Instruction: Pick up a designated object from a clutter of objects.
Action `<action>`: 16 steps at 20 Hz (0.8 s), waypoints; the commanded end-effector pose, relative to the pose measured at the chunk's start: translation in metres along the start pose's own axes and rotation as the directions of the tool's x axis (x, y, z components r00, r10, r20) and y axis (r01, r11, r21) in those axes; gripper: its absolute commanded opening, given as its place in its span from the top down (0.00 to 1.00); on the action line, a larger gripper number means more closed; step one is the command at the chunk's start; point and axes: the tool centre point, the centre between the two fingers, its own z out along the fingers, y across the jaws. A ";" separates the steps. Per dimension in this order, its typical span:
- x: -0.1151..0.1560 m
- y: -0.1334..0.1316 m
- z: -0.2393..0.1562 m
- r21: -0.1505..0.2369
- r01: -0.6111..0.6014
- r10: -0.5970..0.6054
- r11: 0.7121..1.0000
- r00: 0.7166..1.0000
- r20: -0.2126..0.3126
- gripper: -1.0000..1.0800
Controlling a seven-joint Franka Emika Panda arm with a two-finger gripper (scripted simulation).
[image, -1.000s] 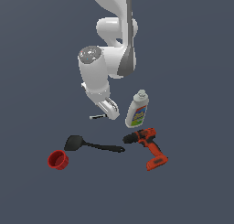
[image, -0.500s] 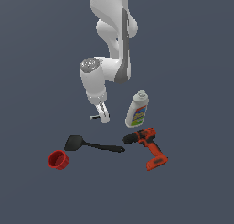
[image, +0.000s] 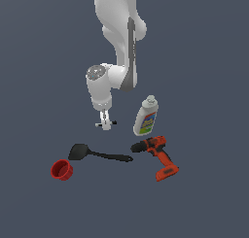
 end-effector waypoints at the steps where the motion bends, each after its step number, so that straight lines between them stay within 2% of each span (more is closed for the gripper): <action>1: 0.001 0.003 0.003 0.001 -0.023 0.023 1.000 1.000 -0.004 0.04; 9: 0.001 0.004 0.007 0.000 -0.026 0.026 1.000 1.000 -0.004 0.04; 16: 0.001 0.005 0.032 0.000 -0.030 0.030 1.000 1.000 -0.004 0.04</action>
